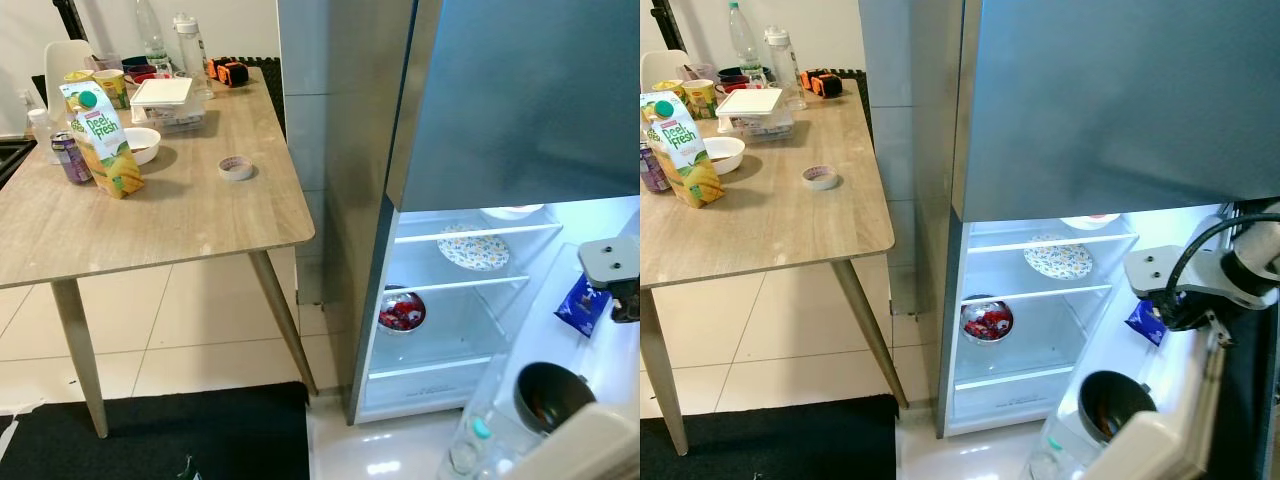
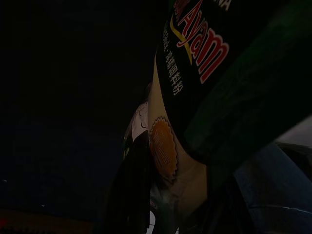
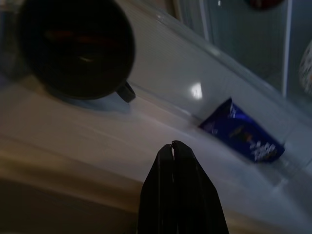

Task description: Restocking fridge

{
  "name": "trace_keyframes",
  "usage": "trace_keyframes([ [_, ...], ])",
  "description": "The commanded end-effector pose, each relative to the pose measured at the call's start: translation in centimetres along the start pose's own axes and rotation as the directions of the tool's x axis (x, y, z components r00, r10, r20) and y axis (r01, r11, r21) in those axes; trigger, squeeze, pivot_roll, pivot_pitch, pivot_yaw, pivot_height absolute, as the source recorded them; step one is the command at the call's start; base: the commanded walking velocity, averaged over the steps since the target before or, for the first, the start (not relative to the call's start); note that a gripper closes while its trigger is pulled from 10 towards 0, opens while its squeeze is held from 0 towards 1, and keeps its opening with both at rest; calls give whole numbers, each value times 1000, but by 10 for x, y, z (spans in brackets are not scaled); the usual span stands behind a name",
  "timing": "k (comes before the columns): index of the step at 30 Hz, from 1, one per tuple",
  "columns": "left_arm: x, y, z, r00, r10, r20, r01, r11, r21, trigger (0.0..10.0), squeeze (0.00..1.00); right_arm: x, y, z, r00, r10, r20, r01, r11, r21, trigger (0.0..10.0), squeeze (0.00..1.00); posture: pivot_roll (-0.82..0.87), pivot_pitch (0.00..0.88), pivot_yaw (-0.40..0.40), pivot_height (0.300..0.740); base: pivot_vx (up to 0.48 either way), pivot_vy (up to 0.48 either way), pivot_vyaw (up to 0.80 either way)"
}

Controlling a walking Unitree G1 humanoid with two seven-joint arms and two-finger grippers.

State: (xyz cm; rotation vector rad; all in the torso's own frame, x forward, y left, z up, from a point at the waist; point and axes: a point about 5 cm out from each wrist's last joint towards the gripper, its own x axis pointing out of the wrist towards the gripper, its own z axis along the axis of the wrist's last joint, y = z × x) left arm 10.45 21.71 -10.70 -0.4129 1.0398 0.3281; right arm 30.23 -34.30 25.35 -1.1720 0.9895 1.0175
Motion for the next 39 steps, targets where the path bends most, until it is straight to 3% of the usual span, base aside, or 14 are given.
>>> trace_keyframes([
  [1,0,-2,-6,1000,-4,-18,4,1000,-4,10000,0,-1,5,-12,1000,3,-26,-1,999,51,10000,0,-125,0,-30,740,0,0,0],
  [17,0,-2,-5,1000,-2,-18,2,1000,-5,10000,0,-8,11,-46,980,-114,-166,139,978,153,10000,0,-127,0,-29,740,0,0,0],
  [23,0,-1,-4,1000,-1,-15,1,1000,-5,10000,0,-12,12,-62,936,-182,-302,240,956,167,10000,0,-127,0,-27,740,0,0,0],
  [27,0,-1,-4,1000,-1,-14,1,1000,-5,10000,0,-12,11,-64,926,-204,-316,265,950,164,10000,0,-127,0,-27,740,0,0,0],
  [30,0,-2,-4,1000,-4,-15,4,1000,-4,10000,0,-2,3,-40,970,-221,-99,235,958,162,10000,0,-130,0,-26,740,0,0,0],
  [31,0,-2,-4,1000,-4,-15,4,1000,-4,10000,0,-2,3,-40,970,-221,-99,235,958,162,10000,0,-130,0,-26,740,0,0,0],
  [32,0,-2,-4,1000,-4,-16,4,1000,-4,10000,0,1,0,-30,975,-221,-23,222,963,151,10000,0,-130,0,-26,740,0,0,0],
  [33,0,-2,-4,1000,-4,-15,4,1000,-5,10000,0,4,-4,-18,973,-220,74,210,969,128,10000,0,-126,0,-26,740,0,0,0],
  [39,0,-2,-4,1000,-2,-14,2,1000,-6,10000,0,6,-8,12,936,-194,295,181,981,70,10000,0,-126,0,-26,740,0,0,0],
])
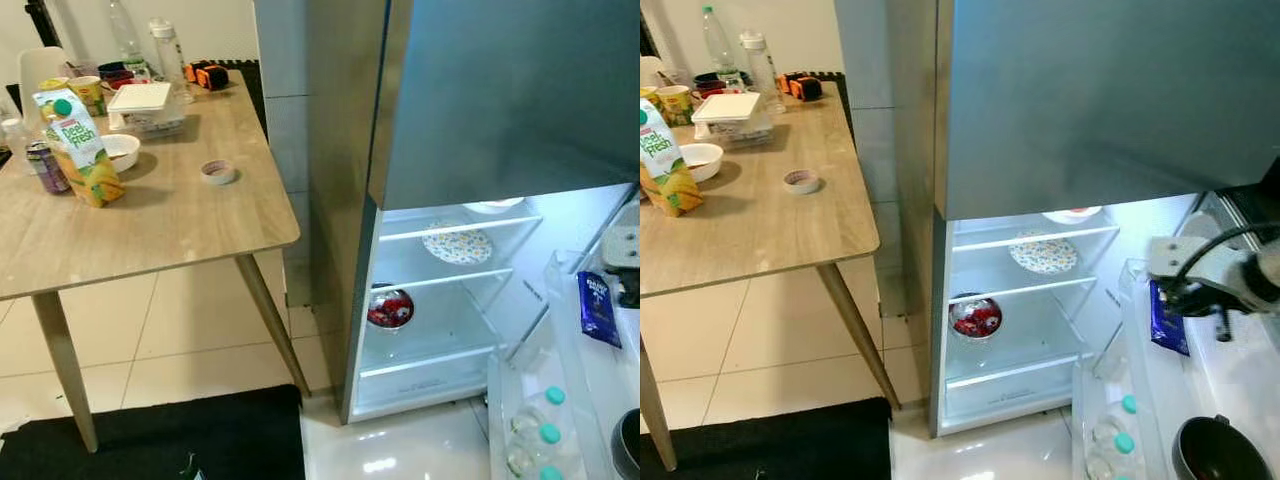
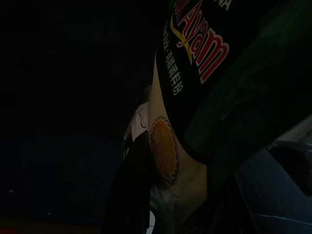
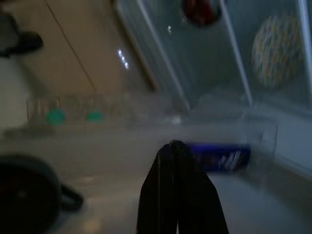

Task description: Restocking fridge

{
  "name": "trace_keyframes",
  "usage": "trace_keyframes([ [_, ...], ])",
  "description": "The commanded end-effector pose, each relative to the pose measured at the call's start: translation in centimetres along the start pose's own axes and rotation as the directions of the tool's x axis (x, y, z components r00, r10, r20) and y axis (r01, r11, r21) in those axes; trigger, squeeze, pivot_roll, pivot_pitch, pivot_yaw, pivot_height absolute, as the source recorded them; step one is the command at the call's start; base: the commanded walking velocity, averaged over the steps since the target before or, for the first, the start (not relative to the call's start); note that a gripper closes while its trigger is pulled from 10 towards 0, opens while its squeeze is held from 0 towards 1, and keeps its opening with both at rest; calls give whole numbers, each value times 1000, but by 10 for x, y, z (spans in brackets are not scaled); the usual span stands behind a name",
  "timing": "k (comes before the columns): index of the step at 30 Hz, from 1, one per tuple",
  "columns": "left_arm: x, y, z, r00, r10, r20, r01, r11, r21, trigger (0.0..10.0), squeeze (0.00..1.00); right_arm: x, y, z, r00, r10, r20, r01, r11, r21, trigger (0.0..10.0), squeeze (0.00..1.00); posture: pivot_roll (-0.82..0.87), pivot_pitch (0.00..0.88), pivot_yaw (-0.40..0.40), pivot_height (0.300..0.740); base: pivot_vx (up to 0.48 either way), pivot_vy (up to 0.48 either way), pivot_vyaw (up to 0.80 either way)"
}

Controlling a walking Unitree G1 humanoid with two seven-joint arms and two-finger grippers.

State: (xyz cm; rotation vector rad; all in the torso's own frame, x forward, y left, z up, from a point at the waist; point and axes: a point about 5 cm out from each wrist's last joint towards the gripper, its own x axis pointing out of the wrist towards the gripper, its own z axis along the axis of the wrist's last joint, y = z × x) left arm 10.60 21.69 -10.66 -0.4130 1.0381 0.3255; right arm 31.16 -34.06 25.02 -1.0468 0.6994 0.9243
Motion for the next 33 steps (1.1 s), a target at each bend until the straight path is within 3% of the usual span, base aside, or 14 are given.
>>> trace_keyframes([
  [1,0,-1,-5,1000,0,-15,-1,1000,-7,10000,0,3,2,14,994,38,106,-35,999,-28,10000,0,-126,0,-26,740,0,0,0],
  [5,-1,-1,-5,1000,1,-15,-1,1000,-8,10000,0,13,9,27,980,104,168,-93,993,-70,10000,0,-126,0,-26,740,0,0,0],
  [8,0,-1,-5,1000,0,-15,0,1000,-8,10000,0,32,18,32,973,144,183,-129,987,-92,10000,0,-125,0,-23,740,0,0,0],
  [10,0,-1,-5,1000,0,-15,0,1000,-10,10000,0,57,30,36,963,178,203,-161,982,-98,10000,0,-125,0,-23,740,0,0,0],
  [11,0,-1,-5,1000,0,-15,0,1000,-10,10000,0,57,30,36,963,178,203,-161,982,-98,10000,0,-125,0,-23,740,0,0,0],
  [12,0,-1,-5,1000,-1,-15,1,1000,-12,10000,0,71,37,38,957,184,222,-169,982,-87,10000,0,-122,0,-25,740,0,0,0],
  [17,0,-2,-6,1000,-2,-15,1,1000,-15,10000,0,89,46,39,955,192,226,-183,981,-59,10000,0,-122,0,-25,740,0,0,0],
  [23,-1,-1,-7,1000,0,-17,0,1000,-17,10000,0,118,75,21,968,224,112,-226,974,9,10000,0,-115,0,-28,740,0,0,0],
  [28,-1,0,-7,1000,3,-16,-3,1000,-18,10000,0,128,85,2,980,196,-13,-195,979,56,10000,0,-114,0,-25,740,0,0,0],
  [33,-1,0,-7,1000,3,-16,-3,1000,-16,10000,0,137,93,-6,981,188,-44,-183,978,97,10000,0,-114,0,-25,740,0,0,0],
])
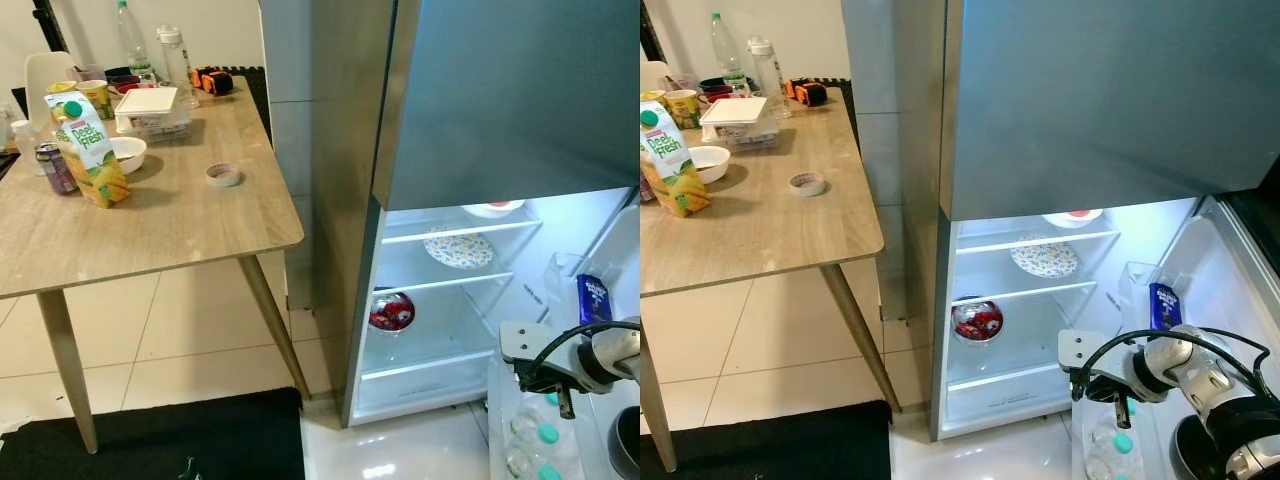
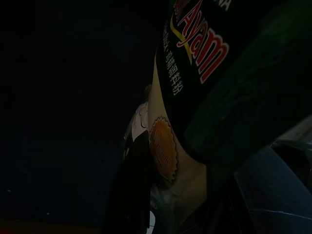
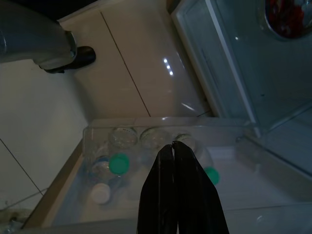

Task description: Restocking fridge

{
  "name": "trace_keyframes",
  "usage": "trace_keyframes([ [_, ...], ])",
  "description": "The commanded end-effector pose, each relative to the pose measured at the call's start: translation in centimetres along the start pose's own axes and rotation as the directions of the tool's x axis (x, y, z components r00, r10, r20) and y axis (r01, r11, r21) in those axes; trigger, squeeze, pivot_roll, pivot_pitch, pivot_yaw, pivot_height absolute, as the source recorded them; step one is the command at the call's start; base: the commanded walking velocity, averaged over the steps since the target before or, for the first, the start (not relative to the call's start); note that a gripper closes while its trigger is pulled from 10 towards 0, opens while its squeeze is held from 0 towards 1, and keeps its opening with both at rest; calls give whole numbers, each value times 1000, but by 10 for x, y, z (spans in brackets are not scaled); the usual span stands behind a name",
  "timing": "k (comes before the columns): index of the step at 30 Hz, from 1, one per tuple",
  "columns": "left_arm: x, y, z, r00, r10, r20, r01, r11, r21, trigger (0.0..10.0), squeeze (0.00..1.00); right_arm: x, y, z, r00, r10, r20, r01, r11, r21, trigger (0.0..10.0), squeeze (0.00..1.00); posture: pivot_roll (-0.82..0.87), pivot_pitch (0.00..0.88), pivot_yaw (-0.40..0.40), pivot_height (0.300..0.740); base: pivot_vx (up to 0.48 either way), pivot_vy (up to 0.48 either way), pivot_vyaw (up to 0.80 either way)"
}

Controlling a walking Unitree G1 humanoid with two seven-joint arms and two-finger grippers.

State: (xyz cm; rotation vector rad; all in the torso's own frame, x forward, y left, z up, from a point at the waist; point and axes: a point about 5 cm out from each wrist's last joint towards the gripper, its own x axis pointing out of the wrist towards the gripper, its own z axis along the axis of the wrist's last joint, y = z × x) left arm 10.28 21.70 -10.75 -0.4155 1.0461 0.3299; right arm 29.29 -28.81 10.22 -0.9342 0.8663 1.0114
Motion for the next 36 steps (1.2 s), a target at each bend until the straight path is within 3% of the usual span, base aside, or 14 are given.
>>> trace_keyframes([
  [1,0,-2,-4,1000,-2,-9,2,1000,-12,10000,0,11,7,-4,1000,3,-23,-2,1000,22,10000,0,-115,0,-24,740,0,0,0],
  [4,0,-2,-4,1000,-3,-8,2,1000,-12,10000,0,14,8,-6,1000,-7,-30,8,999,35,10000,0,-115,0,-24,740,0,0,0],
  [6,0,-2,-3,1000,-3,-8,3,1000,-8,10000,0,14,3,-29,979,-143,-148,161,980,119,10000,0,-115,0,-24,740,0,0,0],
  [10,0,-1,-3,1000,-2,-7,1,1000,-7,10000,0,10,3,-42,960,-188,-207,220,965,141,10000,0,-115,0,-19,740,0,0,0],
  [12,0,-1,-3,1000,-1,-6,1,1000,-6,10000,0,2,2,-55,937,-222,-270,269,951,150,10000,0,-115,0,-19,740,0,0,0],
  [20,0,-1,-3,1000,-2,-6,2,1000,-6,10000,0,-11,0,-72,898,-272,-346,344,924,168,10000,0,-114,0,-20,740,0,0,0],
  [24,0,-1,-2,1000,-2,-5,2,1000,-6,10000,0,-29,-3,-90,837,-328,-438,435,885,168,10000,0,-114,0,-20,740,0,0,0],
  [33,0,0,-2,1000,0,-4,0,1000,-5,10000,0,-39,-2,-102,790,-364,-494,498,850,170,10000,0,-116,0,-16,740,0,0,0],
  [36,0,0,-2,1000,0,-4,0,1000,-5,10000,0,-30,0,-97,818,-350,-456,478,854,203,10000,0,-116,0,-16,740,0,0,0],
])
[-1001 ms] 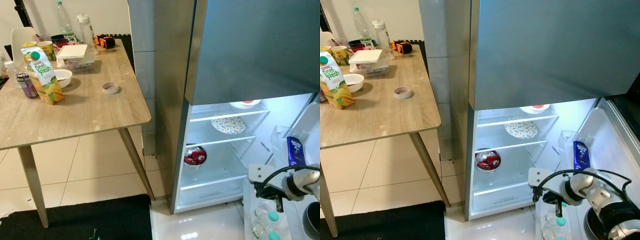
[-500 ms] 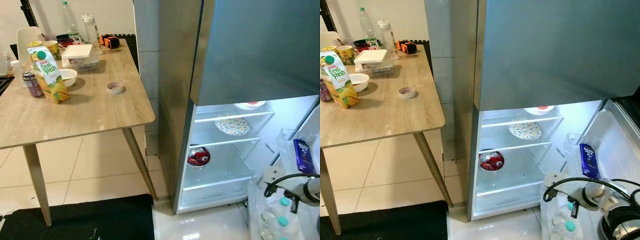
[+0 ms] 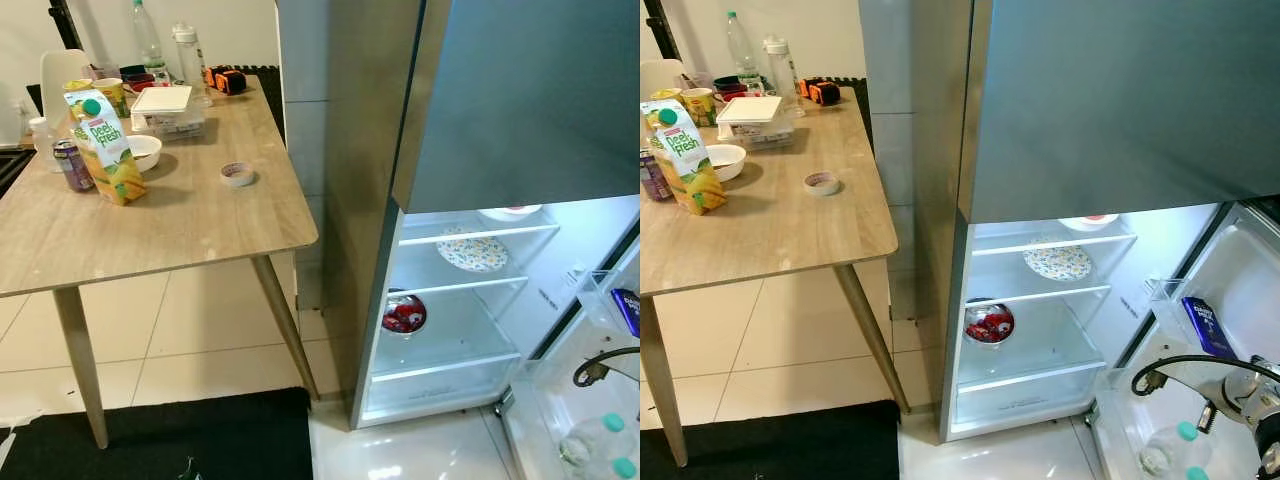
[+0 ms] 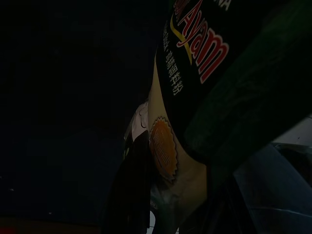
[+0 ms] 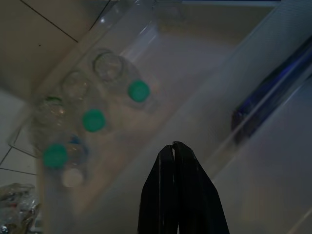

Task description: Restocking fridge

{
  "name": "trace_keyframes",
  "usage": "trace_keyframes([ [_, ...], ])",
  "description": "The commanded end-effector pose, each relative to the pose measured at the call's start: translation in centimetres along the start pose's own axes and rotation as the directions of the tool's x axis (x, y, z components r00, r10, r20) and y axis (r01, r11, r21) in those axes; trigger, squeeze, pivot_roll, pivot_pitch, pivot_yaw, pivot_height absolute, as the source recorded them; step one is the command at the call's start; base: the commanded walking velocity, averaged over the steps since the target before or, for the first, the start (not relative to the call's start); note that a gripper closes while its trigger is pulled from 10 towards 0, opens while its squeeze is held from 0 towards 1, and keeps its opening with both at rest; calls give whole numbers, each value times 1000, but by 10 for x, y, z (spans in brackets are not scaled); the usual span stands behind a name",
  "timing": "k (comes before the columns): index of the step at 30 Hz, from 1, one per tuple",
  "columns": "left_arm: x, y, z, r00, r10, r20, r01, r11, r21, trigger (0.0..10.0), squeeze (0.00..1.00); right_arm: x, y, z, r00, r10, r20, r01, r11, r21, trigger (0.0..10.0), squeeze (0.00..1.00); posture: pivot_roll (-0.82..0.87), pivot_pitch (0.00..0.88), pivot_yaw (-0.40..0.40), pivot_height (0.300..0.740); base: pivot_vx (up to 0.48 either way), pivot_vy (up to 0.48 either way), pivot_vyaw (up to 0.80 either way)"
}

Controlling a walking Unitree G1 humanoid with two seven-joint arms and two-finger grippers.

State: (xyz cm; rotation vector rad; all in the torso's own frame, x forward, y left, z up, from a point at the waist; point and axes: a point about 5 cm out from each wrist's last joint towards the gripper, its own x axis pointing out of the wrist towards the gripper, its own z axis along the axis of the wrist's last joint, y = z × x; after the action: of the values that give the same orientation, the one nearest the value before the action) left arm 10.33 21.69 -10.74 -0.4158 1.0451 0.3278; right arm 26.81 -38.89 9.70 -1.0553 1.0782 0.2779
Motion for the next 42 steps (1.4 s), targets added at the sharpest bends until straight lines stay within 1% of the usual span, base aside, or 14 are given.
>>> trace_keyframes([
  [1,0,0,-2,1000,2,-5,-2,1000,-6,10000,0,1,2,3,1000,9,22,-10,1000,28,10000,0,-116,0,-16,740,0,0,0],
  [6,0,0,-2,1000,1,-5,-1,1000,-7,10000,0,11,21,21,988,94,126,-102,993,57,10000,0,-116,0,-16,740,0,0,0],
  [11,0,0,-3,1000,3,-7,-3,1000,-5,10000,0,25,54,39,958,176,226,-202,975,95,10000,0,-116,0,-16,740,0,0,0],
  [12,0,0,-3,1000,5,-8,-5,1000,-4,10000,0,30,69,43,949,198,244,-231,966,114,10000,0,-116,0,-16,740,0,0,0],
  [14,0,0,-3,1000,5,-8,-5,1000,-4,10000,0,32,74,44,946,206,250,-242,963,123,10000,0,-116,0,-16,740,0,0,0],
  [18,-1,1,-3,1000,10,-7,-10,1000,-3,10000,0,45,139,66,873,317,372,-415,882,224,10000,0,-114,0,-16,740,0,0,0],
  [21,-1,1,-3,1000,12,-7,-12,1000,-1,10000,0,47,155,70,861,333,384,-442,863,244,10000,0,-114,0,-16,740,0,0,0],
  [23,-1,2,-3,1000,18,-6,-18,1000,3,10000,0,50,182,72,854,337,396,-472,822,318,10000,0,-104,0,-8,740,0,0,0],
  [27,-1,5,-1,999,34,2,-34,999,12,10000,0,52,214,67,864,332,378,-483,759,437,10000,0,-104,0,-8,740,0,0,0],
  [31,-1,7,2,999,51,18,-52,998,30,10000,0,51,251,44,914,307,267,-405,640,652,10000,0,-80,0,-14,740,0,0,0],
  [33,-1,7,3,998,55,24,-55,998,31,10000,0,50,259,37,917,321,236,-391,621,679,10000,0,-80,0,-14,740,0,0,0],
  [35,-2,9,4,997,72,36,-74,996,43,10000,0,45,279,19,919,368,141,-362,650,668,10000,0,-69,0,-9,740,0,0,-356],
  [38,-2,11,4,995,92,44,-95,993,70,10000,0,44,284,14,925,362,114,-340,655,675,10000,0,-80,0,4,740,0,0,-729],
  [42,-3,15,5,994,100,49,-105,987,119,10000,0,47,272,17,943,307,129,-306,646,699,10000,0,-121,0,15,740,0,0,-748],
])
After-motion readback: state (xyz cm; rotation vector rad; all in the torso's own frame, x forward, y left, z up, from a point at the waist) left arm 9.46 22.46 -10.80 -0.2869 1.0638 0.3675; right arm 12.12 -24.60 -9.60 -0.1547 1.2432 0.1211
